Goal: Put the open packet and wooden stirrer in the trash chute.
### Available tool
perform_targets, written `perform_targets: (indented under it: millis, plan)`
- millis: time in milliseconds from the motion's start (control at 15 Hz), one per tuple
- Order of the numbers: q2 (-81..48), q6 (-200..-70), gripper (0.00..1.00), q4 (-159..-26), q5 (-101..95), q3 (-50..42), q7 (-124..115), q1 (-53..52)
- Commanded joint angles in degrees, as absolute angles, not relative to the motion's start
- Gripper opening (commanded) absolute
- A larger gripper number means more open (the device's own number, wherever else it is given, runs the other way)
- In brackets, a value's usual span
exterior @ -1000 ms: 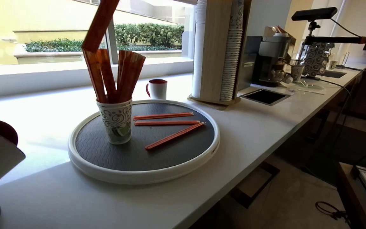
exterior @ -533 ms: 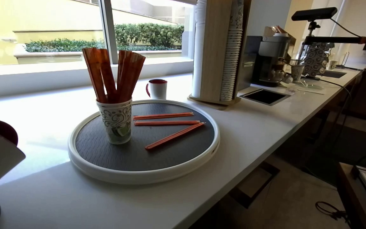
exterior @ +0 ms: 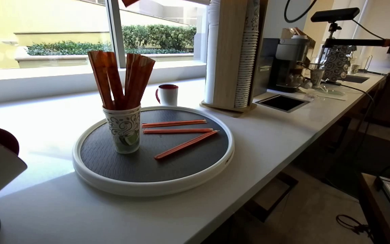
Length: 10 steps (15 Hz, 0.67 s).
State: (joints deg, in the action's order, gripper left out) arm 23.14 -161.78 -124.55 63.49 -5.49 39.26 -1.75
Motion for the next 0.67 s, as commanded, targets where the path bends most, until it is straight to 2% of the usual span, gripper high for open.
perform_targets:
  millis: [0,67,267,333,400,600]
  plan:
    - [27.16,-178.14,0.01,-132.55,79.48,-12.99,48.42,-15.96]
    - [24.14,-171.83,0.06,-128.92,72.71,-8.75,44.26,-8.28]
    - [25.12,-177.37,0.06,-131.31,77.34,-12.22,46.81,-14.79]
    - [25.29,-177.37,0.06,-131.31,77.47,-12.40,46.81,-14.99]
    - [25.45,-177.37,0.01,-131.31,77.52,-12.49,46.81,-15.01]
    - [22.89,-176.64,0.01,-128.92,77.34,-12.11,42.54,-14.84]
